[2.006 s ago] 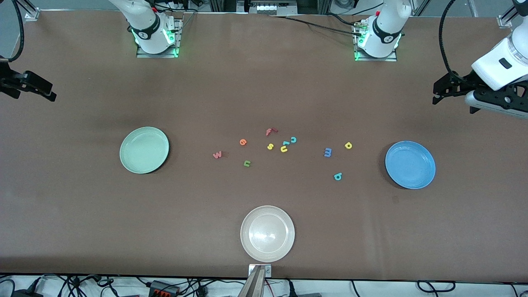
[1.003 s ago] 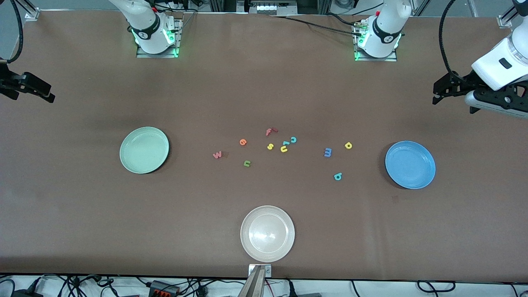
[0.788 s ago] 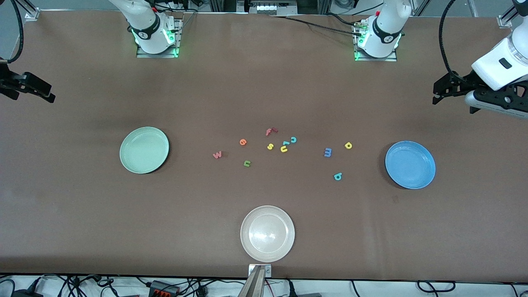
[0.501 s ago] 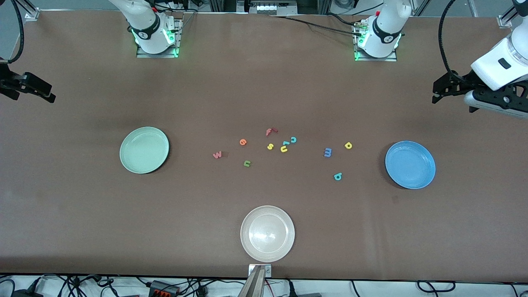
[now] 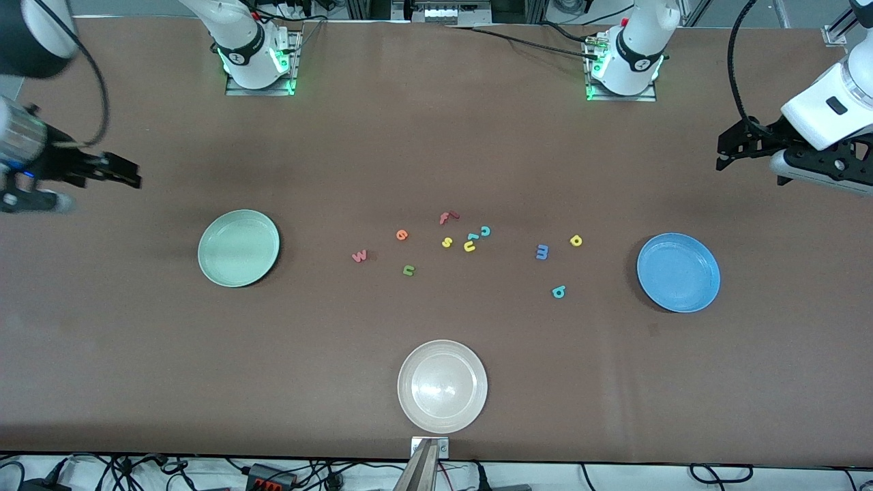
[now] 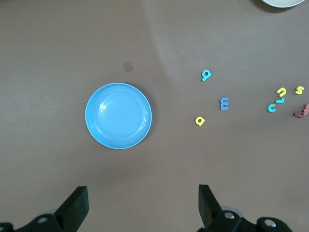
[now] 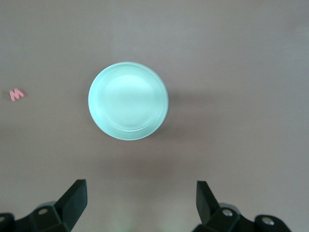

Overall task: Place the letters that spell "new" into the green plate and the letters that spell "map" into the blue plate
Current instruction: 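Grasp the pink letter with the right gripper while the left gripper grasps the blue letter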

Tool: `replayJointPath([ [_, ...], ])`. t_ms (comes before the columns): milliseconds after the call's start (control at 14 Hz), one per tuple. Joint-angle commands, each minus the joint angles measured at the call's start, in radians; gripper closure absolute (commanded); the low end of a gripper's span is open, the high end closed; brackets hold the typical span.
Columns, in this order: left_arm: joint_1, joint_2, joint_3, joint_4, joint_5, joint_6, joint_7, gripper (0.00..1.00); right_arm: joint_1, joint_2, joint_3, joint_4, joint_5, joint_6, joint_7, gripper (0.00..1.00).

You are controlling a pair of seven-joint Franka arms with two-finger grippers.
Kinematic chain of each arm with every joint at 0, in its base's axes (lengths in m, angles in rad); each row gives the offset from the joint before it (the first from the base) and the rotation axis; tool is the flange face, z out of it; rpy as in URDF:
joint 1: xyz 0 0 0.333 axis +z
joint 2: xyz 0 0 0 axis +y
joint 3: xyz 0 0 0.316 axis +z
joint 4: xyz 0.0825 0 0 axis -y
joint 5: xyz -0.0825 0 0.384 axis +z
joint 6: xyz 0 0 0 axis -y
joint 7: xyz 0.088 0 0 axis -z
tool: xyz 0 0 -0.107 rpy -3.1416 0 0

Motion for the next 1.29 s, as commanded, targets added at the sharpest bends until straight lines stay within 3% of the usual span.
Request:
replayJointPath([
  [0,-0.006,0.035,-0.003,0.033,-0.002,-0.034,0.016,0.0,0.105,0.103,-0.002,0.013,-0.003,0.039,0.006,0.0],
  [358,-0.105,0.15,-0.014,0.033,-0.001,-0.063,0.025,0.0,0.291,0.266,0.0,0.012,0.007,0.223,0.178,0.0],
  [501,-0.147,0.216,-0.023,0.03,-0.002,-0.046,0.045,0.0,0.34,0.324,0.0,0.012,0.067,0.301,0.273,0.0],
  [645,-0.2,0.25,-0.029,-0.005,0.002,0.044,0.021,0.0,0.375,0.366,-0.002,0.015,0.072,0.357,0.438,0.0],
  [931,-0.223,0.356,-0.031,-0.05,0.001,0.224,-0.189,0.0,0.415,0.442,-0.002,0.015,0.073,0.434,0.776,0.09],
  [1218,-0.286,0.475,-0.031,-0.079,0.001,0.414,-0.407,0.0,0.445,0.513,-0.002,0.018,0.073,0.541,1.104,0.12],
])
